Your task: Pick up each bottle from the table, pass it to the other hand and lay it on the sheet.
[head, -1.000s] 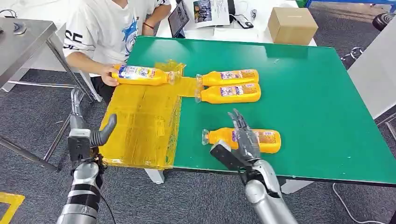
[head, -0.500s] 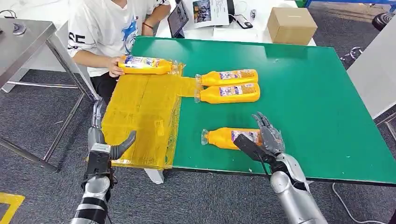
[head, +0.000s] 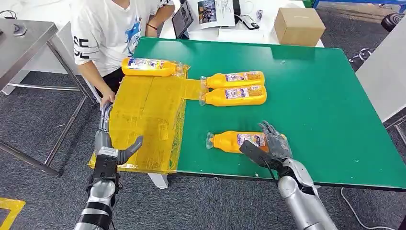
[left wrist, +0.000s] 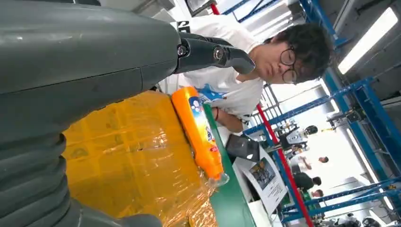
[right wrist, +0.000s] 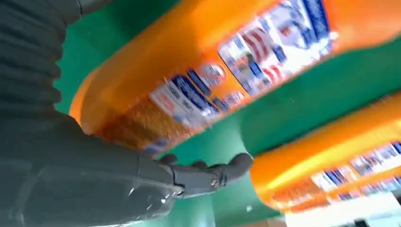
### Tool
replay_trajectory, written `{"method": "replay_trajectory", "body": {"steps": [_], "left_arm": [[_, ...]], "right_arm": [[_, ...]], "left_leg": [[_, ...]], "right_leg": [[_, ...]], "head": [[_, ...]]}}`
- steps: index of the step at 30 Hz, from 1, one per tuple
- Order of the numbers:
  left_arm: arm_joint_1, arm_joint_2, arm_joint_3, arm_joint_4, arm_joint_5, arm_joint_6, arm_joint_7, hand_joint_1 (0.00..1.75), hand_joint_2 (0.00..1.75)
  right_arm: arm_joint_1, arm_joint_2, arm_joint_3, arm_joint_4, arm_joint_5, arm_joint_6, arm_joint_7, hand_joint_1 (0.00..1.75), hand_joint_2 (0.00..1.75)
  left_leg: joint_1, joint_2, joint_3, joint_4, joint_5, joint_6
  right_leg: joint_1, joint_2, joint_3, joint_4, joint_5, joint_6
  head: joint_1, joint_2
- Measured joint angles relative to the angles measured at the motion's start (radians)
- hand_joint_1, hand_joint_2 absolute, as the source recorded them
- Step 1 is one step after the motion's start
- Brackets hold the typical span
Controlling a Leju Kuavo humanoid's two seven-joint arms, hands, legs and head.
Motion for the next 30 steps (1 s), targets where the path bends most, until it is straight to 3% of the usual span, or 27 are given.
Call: {"method": "replay_trajectory", "body": {"steps": [15,30], "left_arm": [[-0.063,-0.002,-0.006,0.116,0.018,-0.035,0.0,0.0,1.75],[-0.092,-0.003,-0.006,0.185,0.029,-0.059,0.0,0.0,1.75]], "right_arm": [[-0.211,-0.01,0.028,0.263,-0.032,0.134,0.006,0.0,1.75],[-0.302,-0.026,0.086,0.37,-0.047,0.217,0.007,0.0,1.75]], "left_leg": [[0.0,0.0,0.003,0.0,0.0,0.0],[0.0,0.0,0.003,0.0,0.0,0.0]], "right_leg": [[0.0,0.0,0.002,0.0,0.0,0.0],[0.0,0.0,0.003,0.0,0.0,0.0]], "head": [[0.0,0.0],[0.0,0.0]]}}
